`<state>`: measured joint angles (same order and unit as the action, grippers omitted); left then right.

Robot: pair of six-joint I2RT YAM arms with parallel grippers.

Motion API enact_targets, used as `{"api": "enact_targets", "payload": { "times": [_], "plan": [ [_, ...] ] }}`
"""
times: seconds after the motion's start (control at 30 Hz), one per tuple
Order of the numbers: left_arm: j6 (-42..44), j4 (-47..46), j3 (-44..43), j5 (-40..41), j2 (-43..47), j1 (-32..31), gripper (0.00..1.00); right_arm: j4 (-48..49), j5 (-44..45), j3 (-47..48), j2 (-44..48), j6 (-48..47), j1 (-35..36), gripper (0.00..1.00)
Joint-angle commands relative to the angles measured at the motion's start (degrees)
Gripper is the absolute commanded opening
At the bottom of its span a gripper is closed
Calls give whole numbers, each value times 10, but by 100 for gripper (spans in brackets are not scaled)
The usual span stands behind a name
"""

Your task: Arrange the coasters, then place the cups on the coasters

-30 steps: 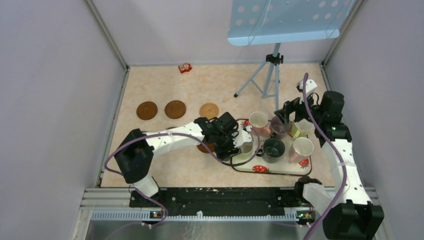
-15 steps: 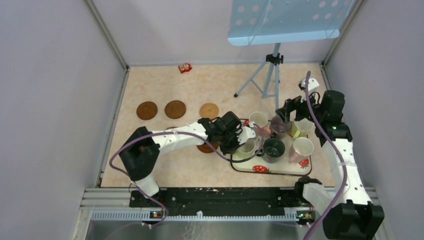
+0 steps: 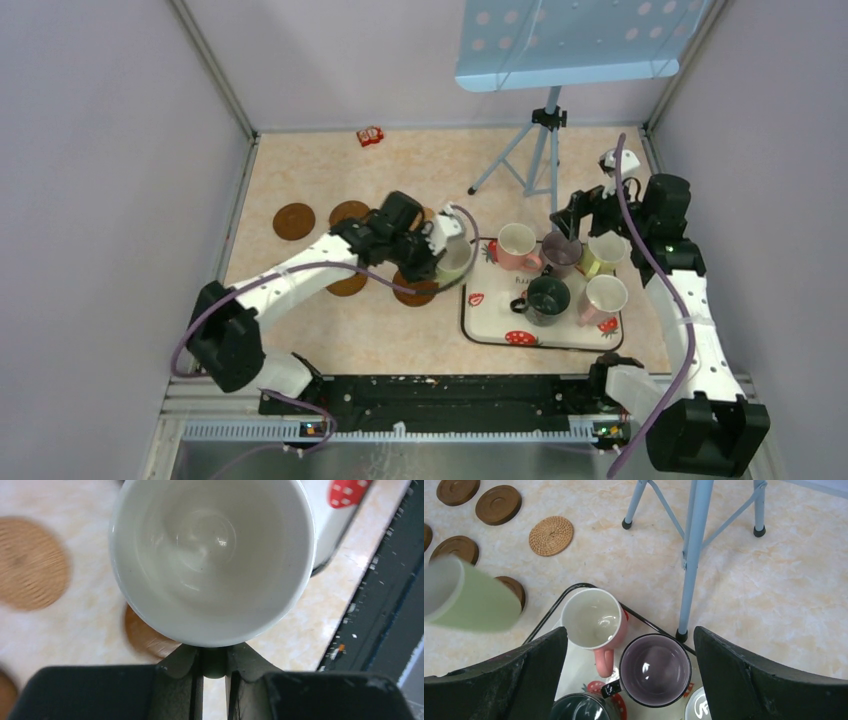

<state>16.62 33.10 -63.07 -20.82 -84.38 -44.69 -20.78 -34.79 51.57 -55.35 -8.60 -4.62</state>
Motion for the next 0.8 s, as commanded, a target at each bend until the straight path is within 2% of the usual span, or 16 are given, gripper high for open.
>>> {"api": "enact_targets", "payload": {
  "times": [0.0, 0.17, 0.33, 0.47, 0.67, 0.77],
  "plan": [
    [26, -5, -20, -31, 89, 113, 0, 35, -21, 9, -20, 12, 1, 95],
    [74, 40, -43, -19, 125, 216, 0, 33, -38, 16, -20, 11, 1, 95],
    [139, 73, -67, -74, 136, 351, 0, 26, -61, 27, -26, 8, 1, 95],
    [198, 109, -92, -96, 98, 437, 0, 19, -89, 29, -34, 0, 1, 95],
    [312, 157, -151, -166, 13, 605, 0, 25, -96, 14, -30, -10, 1, 95],
    [317, 113, -165, -140, -26, 652, 1, 26, -97, 9, -30, -13, 1, 95]
  ]
}}
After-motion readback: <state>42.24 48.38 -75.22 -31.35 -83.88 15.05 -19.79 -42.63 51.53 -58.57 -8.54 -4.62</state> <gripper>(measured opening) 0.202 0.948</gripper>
